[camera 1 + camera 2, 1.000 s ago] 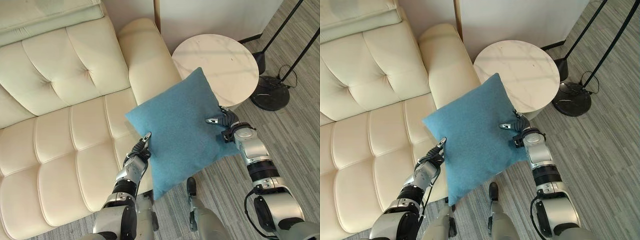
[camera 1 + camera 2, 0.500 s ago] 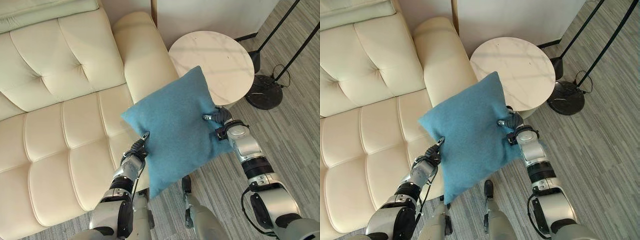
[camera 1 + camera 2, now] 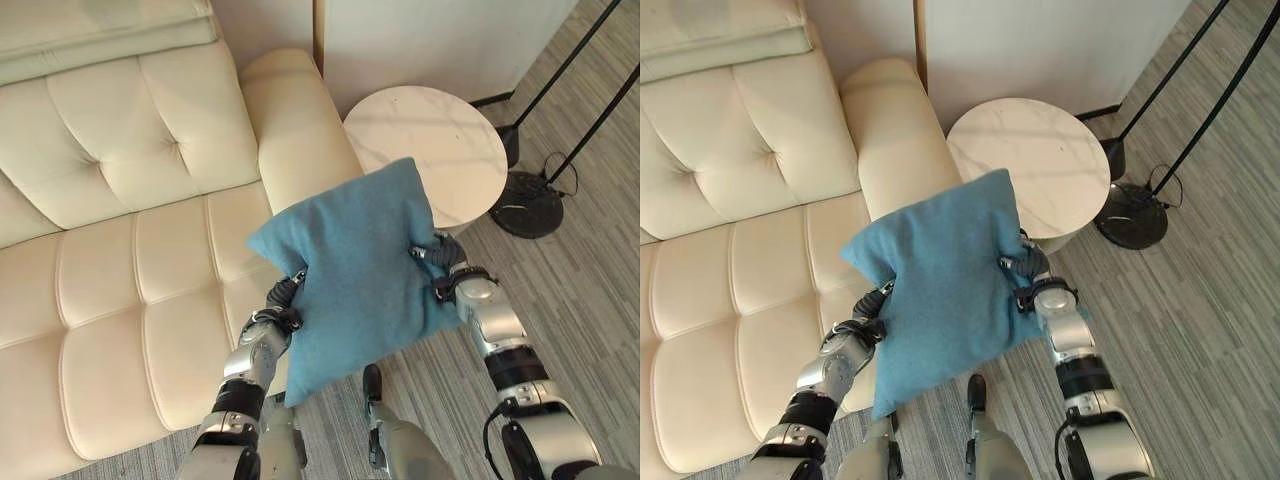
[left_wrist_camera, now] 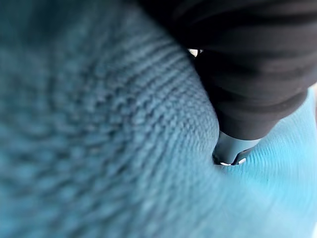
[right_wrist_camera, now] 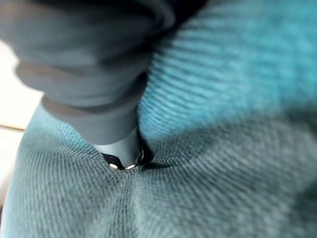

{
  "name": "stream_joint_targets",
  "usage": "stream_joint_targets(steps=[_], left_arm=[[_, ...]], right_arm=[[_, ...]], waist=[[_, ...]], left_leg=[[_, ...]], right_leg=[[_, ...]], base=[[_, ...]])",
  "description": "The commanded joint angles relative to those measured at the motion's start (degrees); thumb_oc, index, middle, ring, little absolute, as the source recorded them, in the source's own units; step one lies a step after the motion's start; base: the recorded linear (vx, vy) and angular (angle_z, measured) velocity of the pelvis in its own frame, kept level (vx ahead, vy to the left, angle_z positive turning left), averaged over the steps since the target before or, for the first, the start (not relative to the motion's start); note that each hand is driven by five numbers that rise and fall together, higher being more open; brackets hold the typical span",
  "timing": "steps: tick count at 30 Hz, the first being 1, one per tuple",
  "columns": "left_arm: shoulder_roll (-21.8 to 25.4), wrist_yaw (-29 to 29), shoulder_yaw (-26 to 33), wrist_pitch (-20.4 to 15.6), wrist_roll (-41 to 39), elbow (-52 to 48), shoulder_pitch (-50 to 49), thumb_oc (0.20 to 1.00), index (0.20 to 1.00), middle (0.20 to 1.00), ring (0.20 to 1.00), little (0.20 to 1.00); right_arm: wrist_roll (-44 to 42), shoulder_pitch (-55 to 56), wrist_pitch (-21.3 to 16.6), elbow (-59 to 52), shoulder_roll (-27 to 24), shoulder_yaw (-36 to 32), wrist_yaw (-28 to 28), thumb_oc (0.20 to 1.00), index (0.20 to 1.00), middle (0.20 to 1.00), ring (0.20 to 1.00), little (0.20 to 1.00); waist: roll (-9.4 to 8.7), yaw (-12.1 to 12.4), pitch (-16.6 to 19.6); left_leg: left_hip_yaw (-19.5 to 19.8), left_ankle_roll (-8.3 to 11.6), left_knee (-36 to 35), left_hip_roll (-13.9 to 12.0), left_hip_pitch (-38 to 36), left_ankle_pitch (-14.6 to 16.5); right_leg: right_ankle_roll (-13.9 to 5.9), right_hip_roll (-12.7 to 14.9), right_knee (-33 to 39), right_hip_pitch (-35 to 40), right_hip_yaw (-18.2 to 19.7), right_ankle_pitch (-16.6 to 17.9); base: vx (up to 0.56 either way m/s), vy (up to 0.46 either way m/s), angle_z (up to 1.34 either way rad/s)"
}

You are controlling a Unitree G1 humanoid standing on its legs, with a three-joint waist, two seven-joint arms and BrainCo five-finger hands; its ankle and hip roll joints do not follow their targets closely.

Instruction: Pick up all the scattered cushions and arrange them neatly on the sofa.

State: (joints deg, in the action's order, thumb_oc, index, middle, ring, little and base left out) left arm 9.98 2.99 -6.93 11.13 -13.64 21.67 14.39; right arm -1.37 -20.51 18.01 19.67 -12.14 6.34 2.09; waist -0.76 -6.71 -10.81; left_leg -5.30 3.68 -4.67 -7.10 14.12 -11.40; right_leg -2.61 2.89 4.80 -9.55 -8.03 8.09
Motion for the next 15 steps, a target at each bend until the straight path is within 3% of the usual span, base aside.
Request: stream_joint_targets(steps=[1, 7, 12, 15], left_arm=[[-7.83, -3.06, -8.34, -8.35, 9.26, -8.56, 9.53, 0.200, 0.200, 0.200, 0.200, 0.200], [0.32, -0.09, -6.50, -13.46, 13.01, -24.95, -1.38, 0.200, 0.200, 0.200, 0.200, 0.200], [3.55, 2.53, -5.74, -16.00, 13.90, -33.08, -11.79, 0.200, 0.200, 0.200, 0.200, 0.200], [2.23, 3.54, -5.54, -16.61, 12.53, -35.43, -17.09, 0.200, 0.200, 0.200, 0.200, 0.200]], right_arm=[[-7.26, -0.68, -8.14, -5.58, 15.61, 11.16, -5.43, 0.200, 0.200, 0.200, 0.200, 0.200], [-3.49, 5.58, -15.28, -17.06, 12.90, 17.89, -3.93, 0.200, 0.200, 0.200, 0.200, 0.200], [-1.56, 10.66, -19.68, -22.25, 11.01, 22.17, -2.42, 0.200, 0.200, 0.200, 0.200, 0.200], [-2.04, 12.22, -20.96, -22.65, 11.82, 23.78, -1.98, 0.200, 0.200, 0.200, 0.200, 0.200]], waist=[[-0.61, 2.24, 1.65], [-0.51, 4.29, 7.03], [-0.55, 6.12, 9.86], [-0.62, 7.48, 10.63]], left_leg=[[-0.60, 1.61, -0.33, 0.67, -4.98, 6.49], [-0.07, 1.17, -0.33, 1.09, -8.93, 7.81], [0.83, 0.30, -0.33, 1.89, -11.78, 8.95], [1.98, -0.48, -0.33, 2.68, -12.64, 9.34]], right_leg=[[0.74, 1.35, 0.20, 1.87, -1.54, -6.39], [0.64, 1.25, 0.20, 5.96, -1.79, -7.58], [0.28, 1.69, 0.20, 8.85, -2.61, -8.58], [-0.21, 2.08, 0.20, 10.39, -3.28, -9.29]], base=[[0.07, 0.004, 0.00], [0.06, 0.034, 0.04], [0.06, 0.068, 0.07], [0.06, 0.094, 0.22]])
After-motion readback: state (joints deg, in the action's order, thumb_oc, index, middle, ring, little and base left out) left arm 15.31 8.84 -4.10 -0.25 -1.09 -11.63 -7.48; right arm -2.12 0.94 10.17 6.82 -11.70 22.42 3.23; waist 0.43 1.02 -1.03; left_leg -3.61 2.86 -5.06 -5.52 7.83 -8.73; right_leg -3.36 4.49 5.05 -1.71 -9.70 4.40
